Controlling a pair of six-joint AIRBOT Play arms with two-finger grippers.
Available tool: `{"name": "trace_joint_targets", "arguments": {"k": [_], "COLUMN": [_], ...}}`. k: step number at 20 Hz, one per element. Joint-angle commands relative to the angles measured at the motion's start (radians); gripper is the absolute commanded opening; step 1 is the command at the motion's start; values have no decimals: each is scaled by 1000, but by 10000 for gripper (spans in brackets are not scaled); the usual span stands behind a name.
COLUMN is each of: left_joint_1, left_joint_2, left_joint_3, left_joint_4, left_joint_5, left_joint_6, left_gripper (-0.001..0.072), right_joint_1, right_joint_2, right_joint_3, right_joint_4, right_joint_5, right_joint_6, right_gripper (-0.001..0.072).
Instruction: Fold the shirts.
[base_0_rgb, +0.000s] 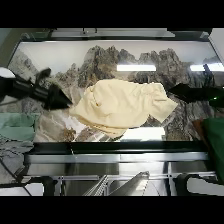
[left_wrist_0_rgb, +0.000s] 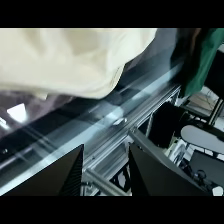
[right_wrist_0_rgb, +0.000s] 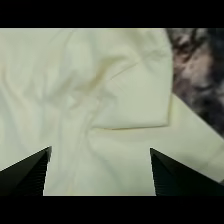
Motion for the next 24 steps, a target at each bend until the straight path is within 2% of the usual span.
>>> {"name": "trace_joint_targets", "arguments": {"k": [1,4,6,10,11,12,17,19,20,21,22,24], "left_joint_1": [-87,-180,-237,-362,-393,-421,-489,-508,-513,-515,-515,-503], "left_joint_2": [154,188,154,14,-25,-68,-206,-240,-251,-259,-260,-241], "left_joint_3": [-377,-555,-575,-454,-414,-369,-156,-98,-82,-69,-61,-48], "left_joint_4": [61,-59,-123,-129,-129,-129,-129,-128,-128,-129,-127,-129], "left_joint_5": [203,457,534,633,658,679,651,602,580,555,533,468], "left_joint_6": [-7,-2,8,7,7,7,5,5,4,4,5,5], "left_gripper": [291,291,291,291,291,291,291,289,283,88,16,17], "right_joint_1": [-11,-10,-10,8,12,20,84,125,149,169,182,187], "right_joint_2": [-122,-208,-257,-340,-353,-362,-375,-386,-391,-394,-394,-374], "right_joint_3": [105,182,201,206,213,223,276,299,312,323,332,344], "right_joint_4": [-82,-82,-82,-80,-74,-74,-72,-71,-71,-71,-68,-34], "right_joint_5": [-14,-10,-10,55,79,104,176,177,180,180,183,208], "right_joint_6": [50,63,99,117,121,121,120,119,119,117,95,64], "right_gripper": [699,698,698,688,568,528,528,514,368,137,21,18]}}
